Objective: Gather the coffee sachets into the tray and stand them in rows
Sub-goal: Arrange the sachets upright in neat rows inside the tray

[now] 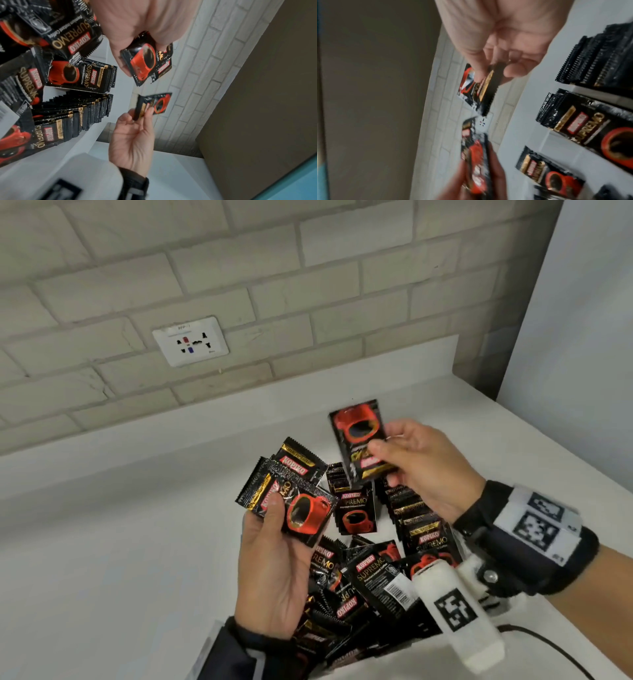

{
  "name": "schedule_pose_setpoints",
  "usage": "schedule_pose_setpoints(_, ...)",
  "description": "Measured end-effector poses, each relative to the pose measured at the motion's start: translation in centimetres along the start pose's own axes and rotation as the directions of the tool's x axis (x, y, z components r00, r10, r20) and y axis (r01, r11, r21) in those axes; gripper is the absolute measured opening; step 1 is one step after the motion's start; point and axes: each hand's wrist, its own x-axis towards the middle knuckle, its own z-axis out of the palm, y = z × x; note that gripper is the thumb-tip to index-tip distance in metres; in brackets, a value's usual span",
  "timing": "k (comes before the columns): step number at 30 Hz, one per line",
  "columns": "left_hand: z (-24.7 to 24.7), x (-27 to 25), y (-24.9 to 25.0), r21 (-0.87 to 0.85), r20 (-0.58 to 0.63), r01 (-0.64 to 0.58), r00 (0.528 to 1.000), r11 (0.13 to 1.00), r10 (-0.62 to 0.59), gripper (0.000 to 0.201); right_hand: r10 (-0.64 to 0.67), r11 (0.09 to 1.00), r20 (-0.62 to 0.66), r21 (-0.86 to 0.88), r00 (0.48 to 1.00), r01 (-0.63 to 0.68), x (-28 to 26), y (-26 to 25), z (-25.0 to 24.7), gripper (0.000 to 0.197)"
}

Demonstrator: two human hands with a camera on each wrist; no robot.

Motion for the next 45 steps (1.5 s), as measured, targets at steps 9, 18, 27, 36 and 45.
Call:
schedule_pose_setpoints(9, 0.1, 0.1, -0.5, 0.106, 0.027, -0.103, 0.995, 0.989, 0.100, 0.013, 0.020, 0.994, 0.195, 0.098, 0.981, -0.040, -1.3, -0.6, 0.4, 0.011)
schedule_pose_setpoints(18, -0.8, 0.6, -0.2, 0.285, 0.052, -0.052, 0.998, 0.957, 0.039, 0.007, 0.121, 0.988, 0.351, 0.044, 0.928, -0.145, -0.7, -2.5, -2.1, 0.029)
schedule_pose_setpoints(27, -0.8, 0.8, -0.3, 0.458, 0.095, -0.077, 0.995, 0.885, 0.038, 0.005, 0.037, 0.884, 0.489, -0.423, 0.872, 0.199, -1.6, -4.2, -3.5, 0.031)
schedule_pose_setpoints(36, 0.0, 0.3, -0.6, 0.377, 0.154, 0.111, 0.972, 0.919, -0.180, 0.049, 0.228, 0.757, 0.629, -0.594, 0.743, 0.271, 0.0, -4.9, -1.1, 0.011)
schedule_pose_setpoints(45, -0.6, 0.5, -0.4, 0.333, 0.203, 0.058, 0.970, 0.941, -0.132, 0.040, 0.055, 0.574, 0.428, -0.753, 0.902, 0.322, 0.7, -3.5, 2.2, 0.054)
